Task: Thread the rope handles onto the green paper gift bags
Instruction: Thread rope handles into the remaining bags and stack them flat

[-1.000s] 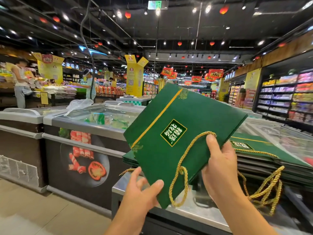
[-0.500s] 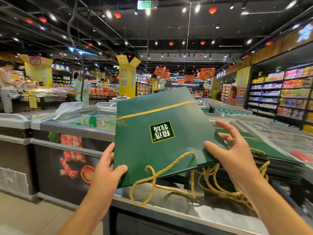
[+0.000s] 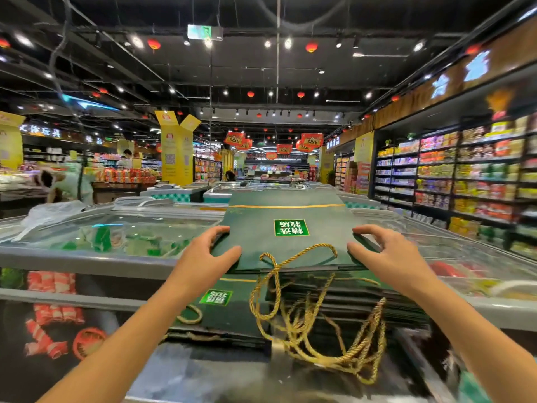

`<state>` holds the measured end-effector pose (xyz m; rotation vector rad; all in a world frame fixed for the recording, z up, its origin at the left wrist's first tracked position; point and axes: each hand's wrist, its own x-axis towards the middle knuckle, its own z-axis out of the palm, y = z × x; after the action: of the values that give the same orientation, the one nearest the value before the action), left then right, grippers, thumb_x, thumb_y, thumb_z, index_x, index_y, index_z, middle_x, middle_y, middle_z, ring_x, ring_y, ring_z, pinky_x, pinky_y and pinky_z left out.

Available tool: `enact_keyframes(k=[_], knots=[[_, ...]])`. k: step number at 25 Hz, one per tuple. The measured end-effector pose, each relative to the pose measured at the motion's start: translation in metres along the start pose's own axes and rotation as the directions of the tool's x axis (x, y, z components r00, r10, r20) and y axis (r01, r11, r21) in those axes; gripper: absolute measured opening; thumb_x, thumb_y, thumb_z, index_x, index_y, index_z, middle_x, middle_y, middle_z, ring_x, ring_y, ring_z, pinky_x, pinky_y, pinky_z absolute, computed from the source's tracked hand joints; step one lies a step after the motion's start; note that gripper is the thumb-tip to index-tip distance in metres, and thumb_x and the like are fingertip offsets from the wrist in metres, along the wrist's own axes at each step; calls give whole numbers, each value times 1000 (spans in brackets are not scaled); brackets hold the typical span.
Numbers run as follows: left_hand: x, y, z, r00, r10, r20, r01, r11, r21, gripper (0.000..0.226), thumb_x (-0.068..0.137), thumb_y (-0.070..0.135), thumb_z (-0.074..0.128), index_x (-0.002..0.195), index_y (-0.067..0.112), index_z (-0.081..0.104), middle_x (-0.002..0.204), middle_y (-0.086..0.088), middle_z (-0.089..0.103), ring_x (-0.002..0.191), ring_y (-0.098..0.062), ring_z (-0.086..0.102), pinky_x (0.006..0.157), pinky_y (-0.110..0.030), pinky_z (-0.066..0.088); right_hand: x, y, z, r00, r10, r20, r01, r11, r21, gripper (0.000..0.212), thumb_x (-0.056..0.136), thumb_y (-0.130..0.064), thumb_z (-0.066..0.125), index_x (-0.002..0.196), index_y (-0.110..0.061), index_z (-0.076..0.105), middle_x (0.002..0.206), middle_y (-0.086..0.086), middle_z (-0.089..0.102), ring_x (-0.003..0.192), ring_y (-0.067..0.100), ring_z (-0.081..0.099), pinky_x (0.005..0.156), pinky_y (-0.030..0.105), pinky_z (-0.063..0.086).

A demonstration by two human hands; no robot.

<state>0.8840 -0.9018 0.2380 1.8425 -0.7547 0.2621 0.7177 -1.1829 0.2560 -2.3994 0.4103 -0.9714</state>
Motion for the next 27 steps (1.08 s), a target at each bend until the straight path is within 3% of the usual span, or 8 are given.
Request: enact_keyframes(k=[6,12,18,21,24,27], knots=[[36,16,60,976,-5,219,-30,987,156,59,94,45,63,146,25,45,152,-1,47,140,-19,44,108,-33,38,7,55,-38,996,83,14,-79,977,-200,43,97,-46,59,135,-27,61,139,1,59,126,21,53,99,34,42],[37,6,99,945,-81,315,-16,956,294,63,95,53,57,149,26,42,153,1,46,138,-19,47,109,-33,40,1,88,-35,991,126,53,-109,961,-253,40,98,-41,59,134,-22,63,138,-3,62,124,16,57,97,27,42],[42,-11,109,930,-121,347,-10,935,355,59,95,56,52,147,27,44,150,4,50,135,-16,48,110,-34,42,2,105,-22,981,165,106,-135,960,-243,38,99,-44,55,132,-28,63,135,-9,64,103,19,70,84,26,50],[48,-7,105,921,-99,376,-57,921,384,62,97,53,52,151,25,39,154,3,45,139,-16,45,111,-34,40,10,106,-26,975,172,141,-123,945,-302,46,97,-52,55,137,-30,59,139,-8,61,114,14,65,96,31,51],[69,13,105,932,1,363,-164,893,419,66,98,54,51,154,25,34,158,5,38,143,-16,40,114,-34,35,33,96,-28,982,87,169,-30,949,-314,53,97,-53,56,144,-27,53,147,-7,55,133,13,52,109,32,41],[96,32,125,881,105,462,-328,839,434,65,99,55,49,155,27,34,160,7,36,145,-15,35,119,-36,31,62,86,-10,960,35,279,65,939,-338,60,98,-57,53,149,-26,48,155,-5,46,142,13,42,114,30,32]])
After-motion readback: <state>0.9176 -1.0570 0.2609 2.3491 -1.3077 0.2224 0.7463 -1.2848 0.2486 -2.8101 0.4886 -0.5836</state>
